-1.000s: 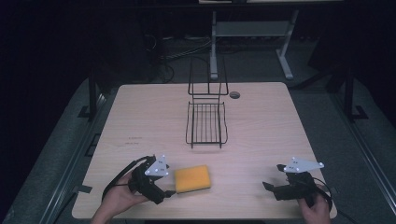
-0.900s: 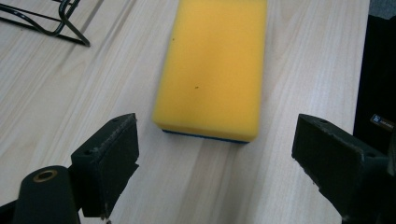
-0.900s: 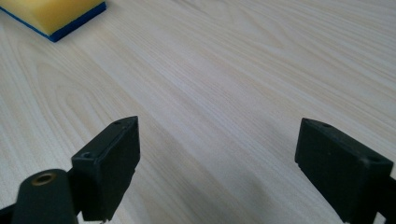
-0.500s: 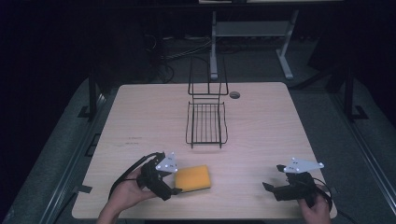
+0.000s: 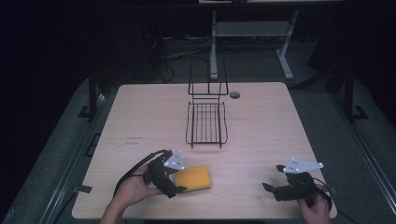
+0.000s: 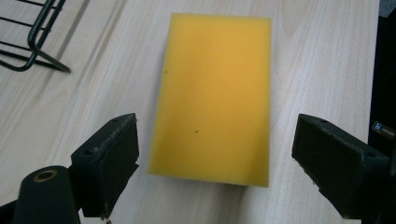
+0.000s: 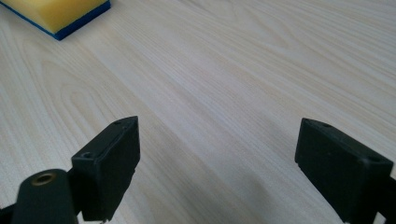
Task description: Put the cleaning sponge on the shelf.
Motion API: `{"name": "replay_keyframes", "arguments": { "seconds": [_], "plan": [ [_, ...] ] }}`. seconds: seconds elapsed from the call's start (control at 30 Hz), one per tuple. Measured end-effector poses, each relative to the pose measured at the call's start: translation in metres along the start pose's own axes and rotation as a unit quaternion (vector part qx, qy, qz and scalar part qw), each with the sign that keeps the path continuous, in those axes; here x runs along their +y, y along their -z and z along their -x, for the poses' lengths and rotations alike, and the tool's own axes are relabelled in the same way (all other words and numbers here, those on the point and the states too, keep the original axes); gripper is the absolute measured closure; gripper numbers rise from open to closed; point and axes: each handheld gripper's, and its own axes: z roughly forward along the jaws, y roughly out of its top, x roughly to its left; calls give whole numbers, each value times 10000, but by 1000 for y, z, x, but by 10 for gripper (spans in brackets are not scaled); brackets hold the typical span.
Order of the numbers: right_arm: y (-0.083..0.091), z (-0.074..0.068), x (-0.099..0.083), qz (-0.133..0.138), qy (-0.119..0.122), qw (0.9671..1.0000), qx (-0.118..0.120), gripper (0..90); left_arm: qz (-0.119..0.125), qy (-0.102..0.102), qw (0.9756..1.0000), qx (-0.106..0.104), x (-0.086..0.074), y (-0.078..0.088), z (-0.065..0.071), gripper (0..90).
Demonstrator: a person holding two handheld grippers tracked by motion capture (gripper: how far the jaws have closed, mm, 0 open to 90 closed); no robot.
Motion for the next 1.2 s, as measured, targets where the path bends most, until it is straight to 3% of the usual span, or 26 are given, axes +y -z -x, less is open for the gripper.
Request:
{"name": "replay_keyframes", "arguments": {
  "seconds": [0.5, 0.73, 1.2],
  "plan": [
    [0, 1, 0, -33, 38, 10000, 30, 138, -119, -50, 9998, -117, 9, -12, -2, 141],
    [0, 1, -1, -18, 49, 10000, 17, 138, -243, -143, 9995, -139, 19, -17, -3, 141],
    [1, 1, -1, 1, 23, 10000, 38, 138, -479, -144, 9986, -195, 25, -28, -7, 141]
  ]
}}
